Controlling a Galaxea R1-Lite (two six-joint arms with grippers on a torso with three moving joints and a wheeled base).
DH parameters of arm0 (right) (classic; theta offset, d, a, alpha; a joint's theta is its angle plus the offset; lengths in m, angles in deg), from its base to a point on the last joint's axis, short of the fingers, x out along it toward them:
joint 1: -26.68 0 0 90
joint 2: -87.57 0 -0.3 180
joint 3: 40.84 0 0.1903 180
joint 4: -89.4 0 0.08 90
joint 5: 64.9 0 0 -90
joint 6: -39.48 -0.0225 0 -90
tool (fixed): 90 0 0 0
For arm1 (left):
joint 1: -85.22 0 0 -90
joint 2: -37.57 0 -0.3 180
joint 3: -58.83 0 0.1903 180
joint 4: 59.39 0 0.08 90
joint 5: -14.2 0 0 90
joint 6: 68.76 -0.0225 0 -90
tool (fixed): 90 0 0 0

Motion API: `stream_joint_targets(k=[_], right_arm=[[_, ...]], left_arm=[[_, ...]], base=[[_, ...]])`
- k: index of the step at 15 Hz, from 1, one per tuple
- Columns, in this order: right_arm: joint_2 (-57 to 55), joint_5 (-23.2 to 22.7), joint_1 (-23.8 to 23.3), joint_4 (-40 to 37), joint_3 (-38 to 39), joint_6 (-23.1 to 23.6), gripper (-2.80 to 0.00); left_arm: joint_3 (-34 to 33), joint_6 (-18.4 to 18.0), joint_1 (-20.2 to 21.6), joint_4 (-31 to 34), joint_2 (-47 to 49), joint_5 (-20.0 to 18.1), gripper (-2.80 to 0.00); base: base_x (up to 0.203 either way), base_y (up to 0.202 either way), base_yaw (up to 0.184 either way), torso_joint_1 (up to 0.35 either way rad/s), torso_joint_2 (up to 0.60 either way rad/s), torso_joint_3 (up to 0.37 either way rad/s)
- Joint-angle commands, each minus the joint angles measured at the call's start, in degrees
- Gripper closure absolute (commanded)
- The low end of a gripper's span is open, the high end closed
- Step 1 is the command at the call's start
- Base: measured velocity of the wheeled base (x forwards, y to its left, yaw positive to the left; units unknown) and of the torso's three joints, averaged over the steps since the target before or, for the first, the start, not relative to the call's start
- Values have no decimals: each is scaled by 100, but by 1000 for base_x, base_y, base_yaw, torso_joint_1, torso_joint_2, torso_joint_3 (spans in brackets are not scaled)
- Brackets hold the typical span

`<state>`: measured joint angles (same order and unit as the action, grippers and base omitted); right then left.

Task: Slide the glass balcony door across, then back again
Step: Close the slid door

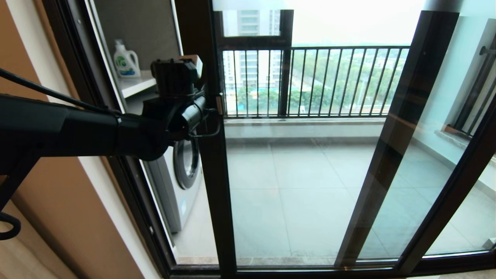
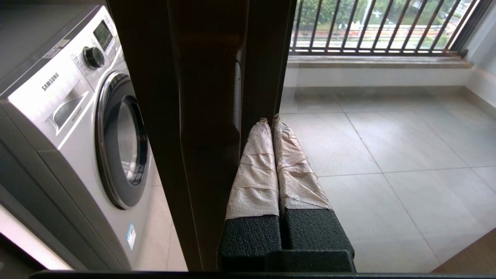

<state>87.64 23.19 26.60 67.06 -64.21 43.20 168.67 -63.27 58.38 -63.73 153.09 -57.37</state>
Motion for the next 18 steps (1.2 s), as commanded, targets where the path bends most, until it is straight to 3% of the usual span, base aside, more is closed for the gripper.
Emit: stream_joint_targets(k=[1,4,18], right_arm=[[-7,-3,-1,3,70,6,0],[-7,-3,-1,3,70,6,0],[-7,-3,-1,3,70,6,0]], left_arm=[[2,-4,76,-16,-12,20,0],[-7,-226,219,-25,-37,66,0],[-319,-232,520,-16,-261,82,0]], base=[[0,0,0,0,0,0],[0,0,0,0,0,0],[0,0,0,0,0,0]])
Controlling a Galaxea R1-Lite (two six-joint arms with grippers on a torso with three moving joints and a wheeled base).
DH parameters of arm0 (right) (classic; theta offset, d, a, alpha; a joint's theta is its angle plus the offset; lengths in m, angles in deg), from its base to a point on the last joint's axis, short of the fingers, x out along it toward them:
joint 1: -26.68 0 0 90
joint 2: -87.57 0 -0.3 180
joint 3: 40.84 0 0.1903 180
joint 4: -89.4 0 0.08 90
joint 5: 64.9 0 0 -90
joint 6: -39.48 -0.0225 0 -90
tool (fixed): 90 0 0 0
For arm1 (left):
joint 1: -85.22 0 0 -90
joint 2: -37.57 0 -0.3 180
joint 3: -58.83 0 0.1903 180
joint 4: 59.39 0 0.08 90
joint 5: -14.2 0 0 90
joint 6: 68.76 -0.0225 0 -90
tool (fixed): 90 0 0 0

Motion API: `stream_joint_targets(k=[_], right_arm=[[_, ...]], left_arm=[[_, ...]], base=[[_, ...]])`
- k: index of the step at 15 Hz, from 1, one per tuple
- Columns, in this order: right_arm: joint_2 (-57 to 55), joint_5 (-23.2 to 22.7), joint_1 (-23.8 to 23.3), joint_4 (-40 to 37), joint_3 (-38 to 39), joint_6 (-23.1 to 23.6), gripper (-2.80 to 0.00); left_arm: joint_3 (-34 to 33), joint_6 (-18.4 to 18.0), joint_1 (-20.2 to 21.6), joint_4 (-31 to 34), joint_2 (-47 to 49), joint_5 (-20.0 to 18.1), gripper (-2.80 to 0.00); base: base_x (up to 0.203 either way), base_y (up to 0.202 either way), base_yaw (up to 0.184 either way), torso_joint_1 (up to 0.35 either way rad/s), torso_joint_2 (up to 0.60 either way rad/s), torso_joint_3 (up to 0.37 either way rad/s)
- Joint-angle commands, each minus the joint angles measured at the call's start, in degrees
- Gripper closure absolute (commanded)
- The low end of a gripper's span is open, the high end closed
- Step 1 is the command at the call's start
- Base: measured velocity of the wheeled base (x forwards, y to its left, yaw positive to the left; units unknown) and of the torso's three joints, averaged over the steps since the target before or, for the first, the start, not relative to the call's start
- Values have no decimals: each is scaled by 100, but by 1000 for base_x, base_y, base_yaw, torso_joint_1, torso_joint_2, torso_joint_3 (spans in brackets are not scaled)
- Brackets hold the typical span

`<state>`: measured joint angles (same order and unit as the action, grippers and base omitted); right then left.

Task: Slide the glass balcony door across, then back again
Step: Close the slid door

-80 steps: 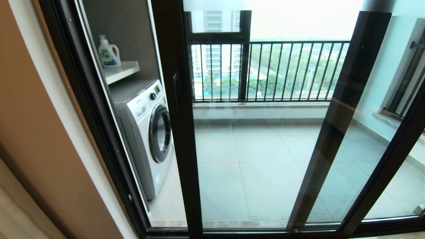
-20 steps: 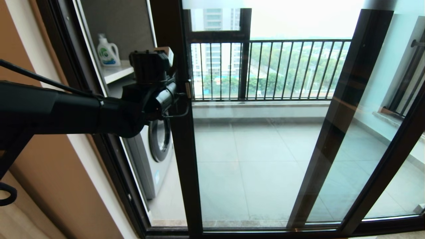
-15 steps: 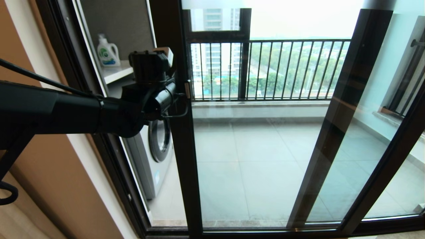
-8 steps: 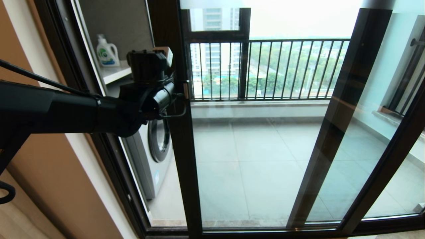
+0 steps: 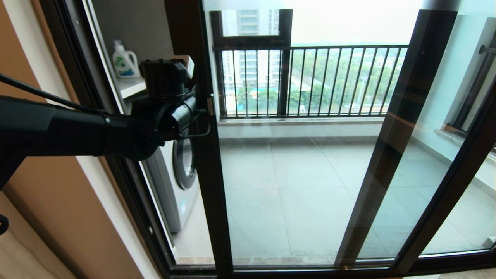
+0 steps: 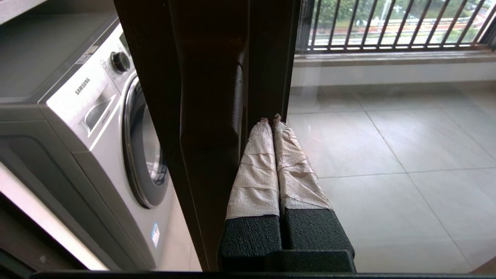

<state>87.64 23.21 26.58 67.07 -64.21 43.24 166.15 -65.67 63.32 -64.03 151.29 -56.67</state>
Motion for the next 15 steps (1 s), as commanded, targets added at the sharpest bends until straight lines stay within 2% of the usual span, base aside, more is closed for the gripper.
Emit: stream_joint_targets(k=[1,6,11,15], right_arm=[[-7,-4,1,2,67,2,0],[-7,-4,1,2,70,2,0],[-7,-4,1,2,62,2,0],[-7,-4,1,2,70,2,0]], left_arm=[[-107,8,68,14,-105,12,0],[-450,36,170,5,-296,4,0],[-807,61,537,-19,-502,-14,0],[-1044,24,693,-534,-518,-32,0]], base=[[0,0,0,0,0,0],[0,0,0,0,0,0],[0,0,0,0,0,0],[0,0,0,0,0,0]])
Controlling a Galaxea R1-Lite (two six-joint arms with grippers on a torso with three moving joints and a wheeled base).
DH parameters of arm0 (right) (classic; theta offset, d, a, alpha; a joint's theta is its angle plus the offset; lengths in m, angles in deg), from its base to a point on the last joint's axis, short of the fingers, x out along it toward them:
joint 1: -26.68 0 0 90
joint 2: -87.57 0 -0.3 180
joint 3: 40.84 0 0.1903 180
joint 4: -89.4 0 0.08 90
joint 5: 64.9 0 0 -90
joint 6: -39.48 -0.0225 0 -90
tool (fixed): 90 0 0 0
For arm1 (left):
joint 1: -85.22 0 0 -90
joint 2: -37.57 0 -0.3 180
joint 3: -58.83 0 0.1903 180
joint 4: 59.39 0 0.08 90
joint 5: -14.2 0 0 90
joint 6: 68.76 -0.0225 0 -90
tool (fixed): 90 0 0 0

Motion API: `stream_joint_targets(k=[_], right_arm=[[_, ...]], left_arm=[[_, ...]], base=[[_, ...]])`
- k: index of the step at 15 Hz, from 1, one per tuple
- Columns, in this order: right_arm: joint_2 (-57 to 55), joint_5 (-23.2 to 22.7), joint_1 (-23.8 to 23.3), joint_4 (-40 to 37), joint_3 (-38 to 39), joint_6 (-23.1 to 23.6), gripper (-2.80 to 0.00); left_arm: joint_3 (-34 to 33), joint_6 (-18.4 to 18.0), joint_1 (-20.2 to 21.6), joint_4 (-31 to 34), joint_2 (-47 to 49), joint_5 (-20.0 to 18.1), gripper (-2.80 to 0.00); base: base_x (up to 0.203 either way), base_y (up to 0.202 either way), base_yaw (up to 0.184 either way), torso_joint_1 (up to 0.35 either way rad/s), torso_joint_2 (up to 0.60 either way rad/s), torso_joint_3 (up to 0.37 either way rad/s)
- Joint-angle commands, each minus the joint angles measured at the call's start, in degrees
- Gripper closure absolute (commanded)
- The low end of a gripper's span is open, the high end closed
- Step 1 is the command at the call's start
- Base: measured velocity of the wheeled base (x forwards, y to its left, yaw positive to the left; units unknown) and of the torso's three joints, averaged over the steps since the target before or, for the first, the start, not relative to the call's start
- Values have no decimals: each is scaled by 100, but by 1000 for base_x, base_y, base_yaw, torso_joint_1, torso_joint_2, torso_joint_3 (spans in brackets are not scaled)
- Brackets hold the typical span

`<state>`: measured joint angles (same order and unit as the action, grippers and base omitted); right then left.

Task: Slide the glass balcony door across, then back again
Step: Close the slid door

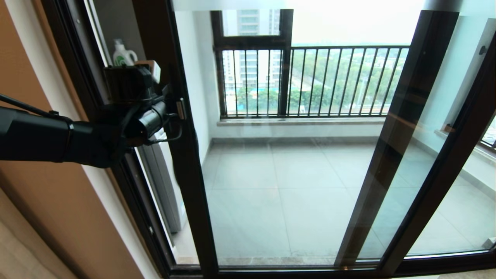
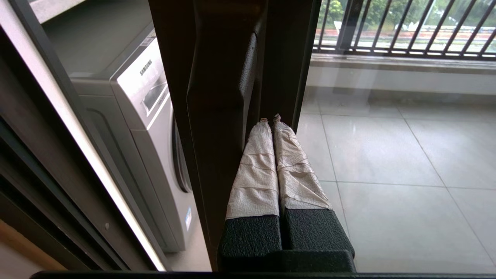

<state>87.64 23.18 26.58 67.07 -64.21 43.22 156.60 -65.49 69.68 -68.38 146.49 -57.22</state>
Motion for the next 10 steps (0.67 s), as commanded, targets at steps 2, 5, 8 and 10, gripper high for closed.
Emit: stream_joint_targets(k=[2,5,8,10], right_arm=[[-7,-2,1,2,70,4,0],[-7,-2,1,2,63,4,0],[-7,-2,1,2,70,4,0],[-7,-2,1,2,70,4,0]], left_arm=[[-154,15,164,-105,-12,22,0],[-154,16,366,-114,15,-12,0],[-154,25,486,-114,33,-21,0],[-153,16,569,-114,9,-29,0]], base=[[0,0,0,0,0,0],[0,0,0,0,0,0],[0,0,0,0,0,0],[0,0,0,0,0,0]])
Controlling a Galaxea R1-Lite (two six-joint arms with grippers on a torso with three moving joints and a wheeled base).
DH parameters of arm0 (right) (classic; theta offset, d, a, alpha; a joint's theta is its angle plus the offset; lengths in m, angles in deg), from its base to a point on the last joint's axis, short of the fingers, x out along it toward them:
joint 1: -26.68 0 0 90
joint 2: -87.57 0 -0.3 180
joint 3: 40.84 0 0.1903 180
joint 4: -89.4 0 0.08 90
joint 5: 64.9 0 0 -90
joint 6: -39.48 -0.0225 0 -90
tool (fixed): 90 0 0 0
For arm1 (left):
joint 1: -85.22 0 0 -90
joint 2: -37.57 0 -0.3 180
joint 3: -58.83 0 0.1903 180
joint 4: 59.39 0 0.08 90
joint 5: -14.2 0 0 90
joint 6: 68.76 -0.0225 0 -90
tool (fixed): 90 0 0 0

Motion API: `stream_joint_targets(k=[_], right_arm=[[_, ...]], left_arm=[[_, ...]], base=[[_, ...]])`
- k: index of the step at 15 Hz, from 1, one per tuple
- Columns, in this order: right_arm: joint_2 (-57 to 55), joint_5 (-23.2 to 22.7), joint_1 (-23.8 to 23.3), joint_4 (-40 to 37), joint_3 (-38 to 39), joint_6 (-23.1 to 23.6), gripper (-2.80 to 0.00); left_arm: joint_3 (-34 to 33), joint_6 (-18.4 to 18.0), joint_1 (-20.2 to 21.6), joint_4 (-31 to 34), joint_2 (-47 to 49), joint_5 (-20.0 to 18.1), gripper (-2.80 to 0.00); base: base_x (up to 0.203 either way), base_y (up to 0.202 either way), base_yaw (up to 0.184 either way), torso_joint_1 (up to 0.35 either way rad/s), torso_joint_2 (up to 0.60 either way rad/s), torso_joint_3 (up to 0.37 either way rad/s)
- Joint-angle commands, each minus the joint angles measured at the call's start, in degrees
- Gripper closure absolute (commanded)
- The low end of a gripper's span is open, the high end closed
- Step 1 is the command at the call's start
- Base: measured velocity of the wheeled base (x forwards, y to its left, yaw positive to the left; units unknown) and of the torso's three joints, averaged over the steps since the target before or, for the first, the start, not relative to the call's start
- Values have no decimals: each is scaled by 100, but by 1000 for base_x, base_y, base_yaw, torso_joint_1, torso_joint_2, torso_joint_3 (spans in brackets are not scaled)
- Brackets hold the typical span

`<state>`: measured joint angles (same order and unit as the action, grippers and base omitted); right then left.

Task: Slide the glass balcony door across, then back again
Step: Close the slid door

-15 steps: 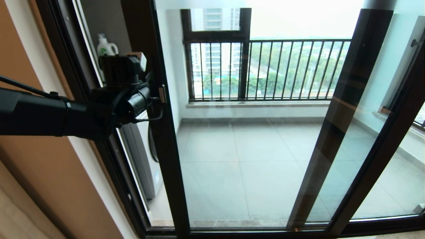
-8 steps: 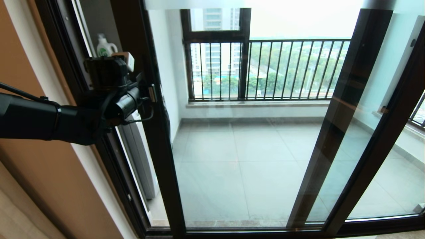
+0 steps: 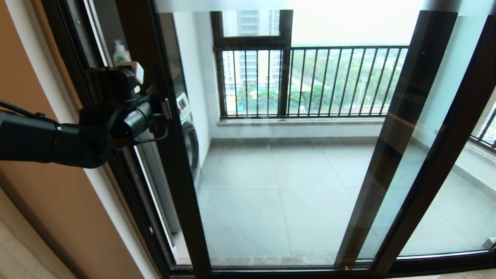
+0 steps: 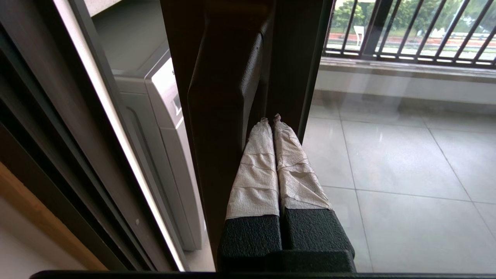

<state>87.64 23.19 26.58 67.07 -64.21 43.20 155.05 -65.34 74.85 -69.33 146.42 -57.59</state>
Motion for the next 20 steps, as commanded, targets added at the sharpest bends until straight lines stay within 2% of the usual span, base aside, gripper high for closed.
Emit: stream_joint_targets(k=[1,20], right_arm=[[-7,-3,1,2,70,6,0],[-7,-3,1,2,70,6,0]], left_arm=[[1,6,104,-19,3,-3,0],[-258,10,1359,-19,-119,-709,0]], base=[[0,0,0,0,0,0],[0,0,0,0,0,0]])
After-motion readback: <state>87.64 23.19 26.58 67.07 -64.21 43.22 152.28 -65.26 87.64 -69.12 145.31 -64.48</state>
